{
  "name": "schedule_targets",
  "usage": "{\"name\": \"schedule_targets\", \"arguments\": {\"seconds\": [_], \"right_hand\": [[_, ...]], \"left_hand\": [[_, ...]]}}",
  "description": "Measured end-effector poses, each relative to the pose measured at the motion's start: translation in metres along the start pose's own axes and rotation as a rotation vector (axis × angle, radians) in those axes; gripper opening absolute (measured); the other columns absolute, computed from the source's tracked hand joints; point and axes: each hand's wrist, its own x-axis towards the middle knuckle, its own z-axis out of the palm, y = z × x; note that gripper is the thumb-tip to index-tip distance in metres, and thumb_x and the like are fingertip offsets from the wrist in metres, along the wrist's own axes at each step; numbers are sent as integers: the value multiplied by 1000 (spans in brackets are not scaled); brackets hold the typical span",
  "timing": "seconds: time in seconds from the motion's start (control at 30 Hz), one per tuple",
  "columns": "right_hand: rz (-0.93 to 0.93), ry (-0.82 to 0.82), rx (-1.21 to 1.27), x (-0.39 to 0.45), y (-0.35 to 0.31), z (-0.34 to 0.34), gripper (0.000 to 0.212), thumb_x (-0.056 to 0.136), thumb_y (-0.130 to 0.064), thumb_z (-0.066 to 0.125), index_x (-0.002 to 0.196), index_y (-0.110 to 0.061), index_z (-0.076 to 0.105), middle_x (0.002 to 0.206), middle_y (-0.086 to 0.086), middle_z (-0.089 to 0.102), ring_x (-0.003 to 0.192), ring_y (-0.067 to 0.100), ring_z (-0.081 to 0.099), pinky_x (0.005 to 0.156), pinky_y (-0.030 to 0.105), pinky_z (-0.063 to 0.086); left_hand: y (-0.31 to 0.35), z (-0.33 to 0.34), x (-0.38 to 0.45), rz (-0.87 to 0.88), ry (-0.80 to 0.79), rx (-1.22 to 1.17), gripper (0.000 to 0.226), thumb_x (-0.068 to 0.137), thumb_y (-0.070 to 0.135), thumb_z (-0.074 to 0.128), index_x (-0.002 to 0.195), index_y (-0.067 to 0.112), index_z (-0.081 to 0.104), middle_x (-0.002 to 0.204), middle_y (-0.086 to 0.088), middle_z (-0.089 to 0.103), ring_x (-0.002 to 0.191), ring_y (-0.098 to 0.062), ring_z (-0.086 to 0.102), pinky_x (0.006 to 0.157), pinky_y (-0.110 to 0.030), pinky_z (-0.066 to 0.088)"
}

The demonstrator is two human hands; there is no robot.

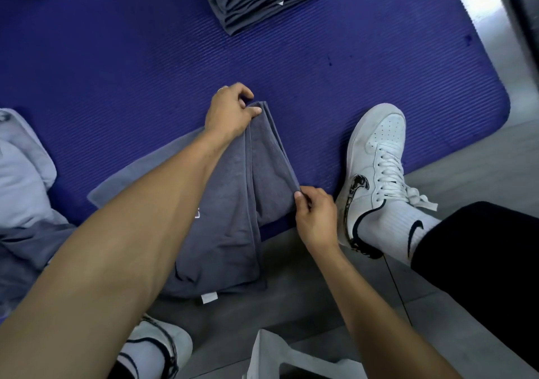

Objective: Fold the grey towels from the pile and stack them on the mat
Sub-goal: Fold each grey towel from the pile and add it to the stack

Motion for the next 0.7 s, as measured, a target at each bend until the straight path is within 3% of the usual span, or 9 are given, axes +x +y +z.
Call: {"name": "schedule_targets", "arguments": {"seconds": [0.17, 0.23, 0.4, 0.53, 0.63, 0.7], "right_hand": [[20, -1, 30, 2, 2, 0, 20, 97, -19, 56, 104, -10, 72, 95, 6, 68, 91, 24, 60, 86, 41, 50], [20, -8, 46, 2, 0, -3, 19, 97, -19, 56, 102, -9, 71, 93, 5, 69, 88, 23, 62, 84, 42, 51], [23, -71, 25, 1, -6, -13, 19, 98, -18, 54, 97, -7, 69, 90, 7, 69, 85, 25, 63, 79, 40, 51], [5, -168, -22, -6, -13, -31, 17, 99, -19, 54, 93, -10, 67, 83, 1, 67, 76, 17, 60, 62, 17, 40], [-42, -139, 7, -14, -30, -51, 15, 97, -16, 57, 87, -13, 68, 75, -3, 64, 66, 8, 55, 57, 5, 37], [-113, -117, 6, -20, -47, -65, 14, 95, -14, 59, 84, -12, 68, 73, -2, 64, 67, 11, 55, 58, 10, 35]], "left_hand": [[11, -1, -2, -46, -78, 150, 20, 92, 32, 65, 101, 15, 64, 117, -5, 51, 115, -24, 50, 100, -44, 46], [14, -6, -5, -64, -94, 168, 20, 95, 33, 62, 102, 15, 62, 120, -8, 55, 117, -26, 50, 103, -47, 43], [21, -39, -27, -95, -118, 79, 13, 96, 33, 59, 96, 20, 56, 91, 0, 64, 94, -20, 61, 82, -39, 51], [34, -81, -63, -56, -96, -14, 11, 93, 27, 66, 99, 18, 63, 72, 4, 67, 82, -14, 65, 66, -25, 46], [40, -120, -100, -42, -129, -56, 25, 91, 23, 69, 115, 15, 68, 76, -6, 72, 80, -13, 65, 70, -19, 47], [40, -149, -126, -39, -148, -64, 22, 88, 20, 72, 109, 14, 73, 70, 1, 69, 72, -7, 63, 76, -23, 49]]}}
